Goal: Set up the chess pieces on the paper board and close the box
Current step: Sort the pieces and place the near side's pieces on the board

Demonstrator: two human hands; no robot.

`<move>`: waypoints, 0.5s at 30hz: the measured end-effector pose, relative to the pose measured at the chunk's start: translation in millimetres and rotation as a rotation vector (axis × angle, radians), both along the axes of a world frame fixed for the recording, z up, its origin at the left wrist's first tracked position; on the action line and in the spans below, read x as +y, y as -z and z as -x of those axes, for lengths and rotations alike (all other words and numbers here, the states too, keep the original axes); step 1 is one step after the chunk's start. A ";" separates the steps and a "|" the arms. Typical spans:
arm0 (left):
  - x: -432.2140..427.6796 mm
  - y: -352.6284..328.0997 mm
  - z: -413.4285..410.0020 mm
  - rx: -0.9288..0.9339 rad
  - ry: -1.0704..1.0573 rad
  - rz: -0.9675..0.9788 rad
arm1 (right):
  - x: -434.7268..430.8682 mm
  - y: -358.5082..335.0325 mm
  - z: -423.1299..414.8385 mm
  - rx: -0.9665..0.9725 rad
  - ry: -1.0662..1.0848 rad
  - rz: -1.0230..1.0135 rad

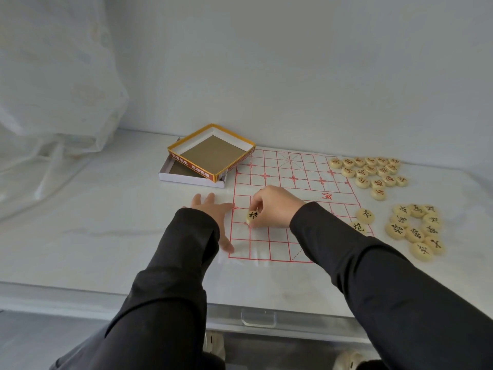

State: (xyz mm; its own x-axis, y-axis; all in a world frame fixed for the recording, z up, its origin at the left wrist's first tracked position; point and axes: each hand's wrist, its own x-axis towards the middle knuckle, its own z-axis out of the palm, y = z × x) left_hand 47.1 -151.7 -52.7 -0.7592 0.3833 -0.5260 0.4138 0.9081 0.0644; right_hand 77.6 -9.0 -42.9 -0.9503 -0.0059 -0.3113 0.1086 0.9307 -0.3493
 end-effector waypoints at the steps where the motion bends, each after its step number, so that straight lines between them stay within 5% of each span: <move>1: -0.2 0.2 -0.1 -0.002 -0.003 -0.002 | -0.5 0.9 -1.1 0.007 0.001 -0.001; 15: -0.7 2.4 2.1 0.012 -0.011 0.006 | -8.9 2.6 -5.3 0.037 -0.040 -0.027</move>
